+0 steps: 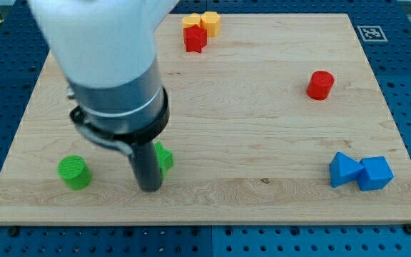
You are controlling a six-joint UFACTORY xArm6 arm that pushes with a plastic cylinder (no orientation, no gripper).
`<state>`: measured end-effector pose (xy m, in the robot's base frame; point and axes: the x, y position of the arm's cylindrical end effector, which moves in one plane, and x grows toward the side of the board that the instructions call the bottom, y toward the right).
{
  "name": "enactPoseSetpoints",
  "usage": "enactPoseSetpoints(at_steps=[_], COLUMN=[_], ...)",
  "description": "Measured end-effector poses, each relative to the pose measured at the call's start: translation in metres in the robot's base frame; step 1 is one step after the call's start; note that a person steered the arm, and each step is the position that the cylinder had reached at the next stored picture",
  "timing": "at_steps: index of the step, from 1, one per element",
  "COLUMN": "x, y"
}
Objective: Push the green star towards the center
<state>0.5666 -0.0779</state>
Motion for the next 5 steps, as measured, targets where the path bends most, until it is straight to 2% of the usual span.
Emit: enactPoseSetpoints(at_steps=[2,5], x=[-0.074,-0.208], y=[0.018,0.027])
